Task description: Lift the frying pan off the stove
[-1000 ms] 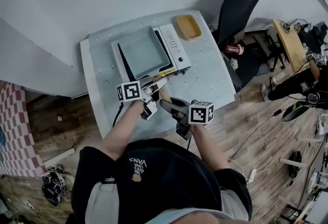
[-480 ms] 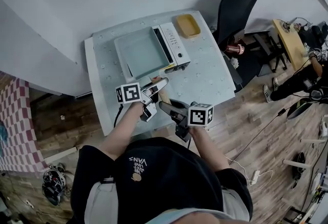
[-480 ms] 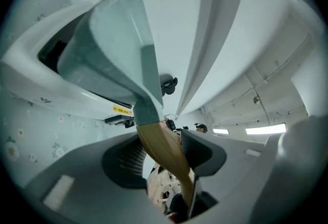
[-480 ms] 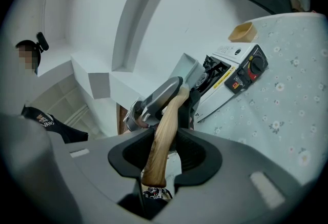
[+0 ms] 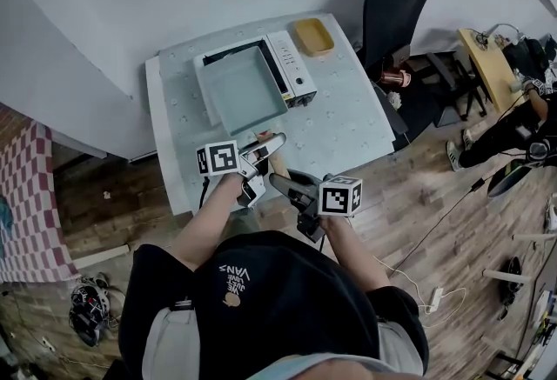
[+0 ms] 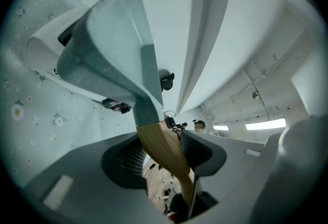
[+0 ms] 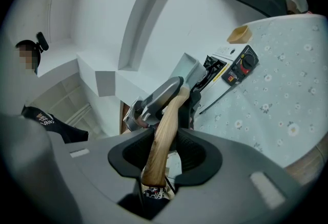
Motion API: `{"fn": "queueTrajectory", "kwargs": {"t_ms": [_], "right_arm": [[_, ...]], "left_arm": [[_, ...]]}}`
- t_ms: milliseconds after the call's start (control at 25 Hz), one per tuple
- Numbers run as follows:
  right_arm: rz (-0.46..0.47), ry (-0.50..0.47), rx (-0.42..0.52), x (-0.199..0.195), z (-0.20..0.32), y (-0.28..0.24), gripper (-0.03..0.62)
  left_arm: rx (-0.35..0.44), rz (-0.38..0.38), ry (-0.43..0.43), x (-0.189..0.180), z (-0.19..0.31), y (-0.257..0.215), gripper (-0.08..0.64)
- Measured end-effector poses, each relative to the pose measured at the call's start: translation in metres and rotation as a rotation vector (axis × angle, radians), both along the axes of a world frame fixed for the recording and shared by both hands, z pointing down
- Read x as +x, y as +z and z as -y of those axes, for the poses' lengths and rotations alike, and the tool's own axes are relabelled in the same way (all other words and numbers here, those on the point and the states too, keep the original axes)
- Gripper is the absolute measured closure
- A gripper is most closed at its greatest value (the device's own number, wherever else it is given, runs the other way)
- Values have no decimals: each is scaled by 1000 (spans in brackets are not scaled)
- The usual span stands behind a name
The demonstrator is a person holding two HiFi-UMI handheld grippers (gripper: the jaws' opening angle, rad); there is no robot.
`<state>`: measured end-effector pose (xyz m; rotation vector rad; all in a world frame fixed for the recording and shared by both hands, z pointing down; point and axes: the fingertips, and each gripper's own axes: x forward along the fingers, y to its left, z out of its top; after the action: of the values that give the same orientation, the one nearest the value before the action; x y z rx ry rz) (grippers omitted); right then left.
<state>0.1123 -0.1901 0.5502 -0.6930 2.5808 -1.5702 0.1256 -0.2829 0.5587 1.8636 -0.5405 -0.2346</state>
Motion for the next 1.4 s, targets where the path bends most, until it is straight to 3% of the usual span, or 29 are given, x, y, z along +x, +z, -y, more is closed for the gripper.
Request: {"fn": "queueTrajectory", "kwargs": {"t_ms": [1000,1400], "right_arm": [[19,41,-2,39,-117,2,451],[30,96,23,38,-141,2,451]], "left_arm": [[-10,11,41,42,-117,3,354],[8,-6,86,45,-143,2,354]]}}
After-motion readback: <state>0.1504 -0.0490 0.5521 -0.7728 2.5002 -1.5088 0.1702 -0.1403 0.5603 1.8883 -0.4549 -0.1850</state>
